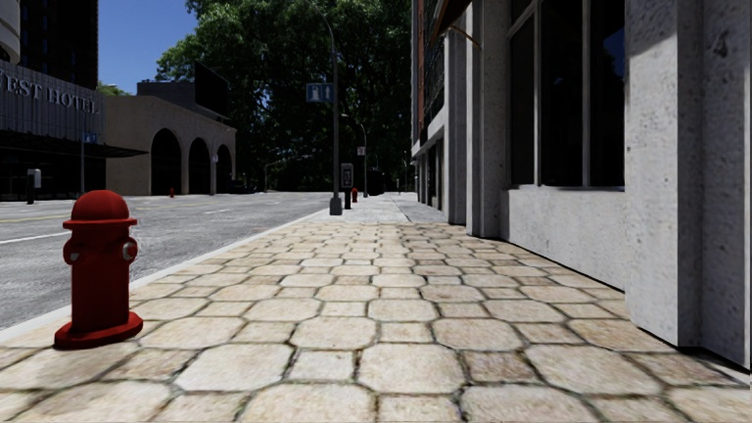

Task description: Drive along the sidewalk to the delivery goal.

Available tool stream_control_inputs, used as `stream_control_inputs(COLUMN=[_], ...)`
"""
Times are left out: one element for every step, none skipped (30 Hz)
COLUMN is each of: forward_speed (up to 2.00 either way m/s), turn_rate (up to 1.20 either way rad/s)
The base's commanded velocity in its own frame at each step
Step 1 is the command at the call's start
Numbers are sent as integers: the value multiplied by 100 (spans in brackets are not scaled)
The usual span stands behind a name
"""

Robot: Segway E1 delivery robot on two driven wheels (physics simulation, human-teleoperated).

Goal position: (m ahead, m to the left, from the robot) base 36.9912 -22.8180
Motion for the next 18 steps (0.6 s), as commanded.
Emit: stream_control_inputs(forward_speed=[200, 200, 200, 200, 200, 200, 200, 200, 200, 200, 200, 200, 200, 200, 200, 200, 200, 200], turn_rate=[0, 0, 0, 0, 0, 0, 0, 0, 0, 0, 0, 0, 0, 0, 0, 0, 0, 0])
